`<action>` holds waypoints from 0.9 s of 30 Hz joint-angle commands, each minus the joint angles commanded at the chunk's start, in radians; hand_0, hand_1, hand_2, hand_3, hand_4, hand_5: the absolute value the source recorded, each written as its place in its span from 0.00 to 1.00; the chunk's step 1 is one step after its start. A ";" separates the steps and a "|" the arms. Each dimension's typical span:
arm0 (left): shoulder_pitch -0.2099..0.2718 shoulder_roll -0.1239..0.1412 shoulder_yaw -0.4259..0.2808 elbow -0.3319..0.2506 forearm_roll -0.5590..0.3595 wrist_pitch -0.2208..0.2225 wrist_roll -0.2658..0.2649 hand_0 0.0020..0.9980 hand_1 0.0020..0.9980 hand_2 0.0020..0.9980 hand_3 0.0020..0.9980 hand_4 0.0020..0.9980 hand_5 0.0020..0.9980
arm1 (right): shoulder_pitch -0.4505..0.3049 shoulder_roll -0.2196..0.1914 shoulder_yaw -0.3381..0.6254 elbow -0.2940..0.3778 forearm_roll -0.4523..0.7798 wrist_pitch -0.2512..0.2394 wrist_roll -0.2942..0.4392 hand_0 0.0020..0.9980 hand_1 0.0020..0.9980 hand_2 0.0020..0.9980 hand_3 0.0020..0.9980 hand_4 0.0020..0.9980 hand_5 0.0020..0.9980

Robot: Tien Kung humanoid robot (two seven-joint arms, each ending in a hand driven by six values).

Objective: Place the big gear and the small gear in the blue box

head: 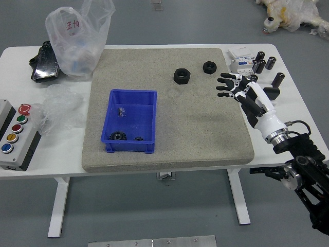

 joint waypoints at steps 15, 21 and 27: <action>-0.013 0.012 0.033 0.000 -0.037 0.005 -0.009 0.67 0.56 0.53 0.65 0.74 0.39 | -0.023 0.002 0.103 0.030 0.042 -0.010 -0.002 0.64 0.67 0.72 0.69 0.82 0.51; -0.018 0.011 0.042 0.000 -0.045 0.005 -0.011 0.67 0.56 0.53 0.65 0.74 0.39 | -0.026 0.004 0.120 0.032 0.038 -0.013 -0.002 0.64 0.67 0.72 0.68 0.82 0.51; -0.020 0.010 0.042 -0.001 -0.046 0.005 -0.011 0.67 0.56 0.53 0.65 0.74 0.39 | -0.032 0.004 0.136 0.035 0.035 -0.015 -0.002 0.64 0.67 0.72 0.68 0.81 0.52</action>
